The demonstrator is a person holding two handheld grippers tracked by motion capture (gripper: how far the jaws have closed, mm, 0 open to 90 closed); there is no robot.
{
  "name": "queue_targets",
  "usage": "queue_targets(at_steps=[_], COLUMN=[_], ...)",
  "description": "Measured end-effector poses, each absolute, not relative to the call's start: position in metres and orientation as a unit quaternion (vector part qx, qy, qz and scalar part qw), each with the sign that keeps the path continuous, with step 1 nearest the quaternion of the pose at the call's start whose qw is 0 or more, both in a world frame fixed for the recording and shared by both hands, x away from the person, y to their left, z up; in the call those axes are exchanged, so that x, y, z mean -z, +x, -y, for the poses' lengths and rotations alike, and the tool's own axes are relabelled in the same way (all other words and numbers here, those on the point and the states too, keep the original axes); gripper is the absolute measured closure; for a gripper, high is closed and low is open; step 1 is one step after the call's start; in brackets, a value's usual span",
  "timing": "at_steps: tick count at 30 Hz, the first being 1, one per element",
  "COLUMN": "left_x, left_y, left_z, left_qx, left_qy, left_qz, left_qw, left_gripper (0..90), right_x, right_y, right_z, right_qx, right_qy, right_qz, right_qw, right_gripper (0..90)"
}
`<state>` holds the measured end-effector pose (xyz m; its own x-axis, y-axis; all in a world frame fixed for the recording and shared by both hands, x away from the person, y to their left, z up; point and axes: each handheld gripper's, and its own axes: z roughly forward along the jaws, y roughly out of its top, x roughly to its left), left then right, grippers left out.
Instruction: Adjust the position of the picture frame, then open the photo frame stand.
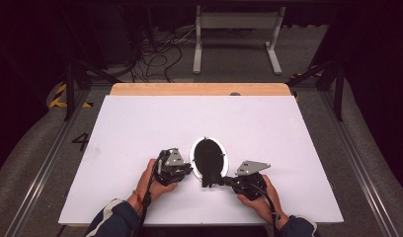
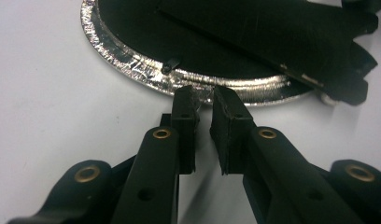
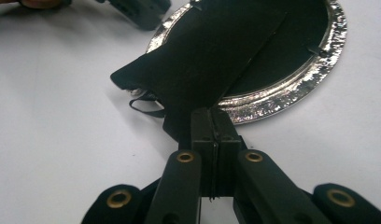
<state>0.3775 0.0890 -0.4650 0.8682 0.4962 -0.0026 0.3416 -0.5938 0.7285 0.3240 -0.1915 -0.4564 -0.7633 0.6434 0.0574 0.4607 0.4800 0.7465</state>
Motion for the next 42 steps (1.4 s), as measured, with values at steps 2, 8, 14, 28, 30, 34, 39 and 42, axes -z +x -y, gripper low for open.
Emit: queue_targets(at_steps=[2, 8, 14, 28, 30, 34, 39, 42], left_x=[0.465, 0.465, 0.465, 0.449, 0.445, 0.439, 0.442, 0.45], left_y=[0.381, 0.383, 0.383, 0.367, 0.359, 0.346, 0.334, 0.325], left_z=[-0.088, -0.085, -0.084, -0.111, -0.123, -0.157, -0.192, -0.215], left_qx=[-0.102, -0.109, -0.117, -0.134, -0.141, -0.148, -0.163, -0.161], left_qy=[0.888, 0.891, 0.892, 0.882, 0.88, 0.86, 0.852, 0.842], left_qz=[-0.232, -0.222, -0.215, -0.195, -0.195, -0.213, -0.24, -0.257], left_qw=[0.384, 0.382, 0.38, 0.406, 0.41, 0.439, 0.436, 0.446], left_gripper=[80.1, 81.7, 82.7, 80.2, 76.4, 72.9, 66.3, 61.1], right_x=[0.458, 0.46, 0.46, 0.44, 0.44, 0.441, 0.441, 0.443], right_y=[0.323, 0.318, 0.316, 0.314, 0.314, 0.314, 0.316, 0.316], right_z=[0.192, 0.191, 0.191, 0.206, 0.208, 0.213, 0.215, 0.211], right_qx=[-0.397, -0.399, -0.399, -0.402, -0.4, -0.394, -0.396, -0.385], right_qy=[0.325, 0.328, 0.326, 0.291, 0.292, 0.302, 0.306, 0.299], right_qz=[-0.851, -0.849, -0.85, -0.854, -0.855, -0.855, -0.854, -0.863], right_qw=[0.111, 0.113, 0.113, 0.154, 0.152, 0.148, 0.143, 0.131], right_gripper=[90.0, 90.0, 90.0, 76.1, 71.9, 65.3, 64.8, 65.5])
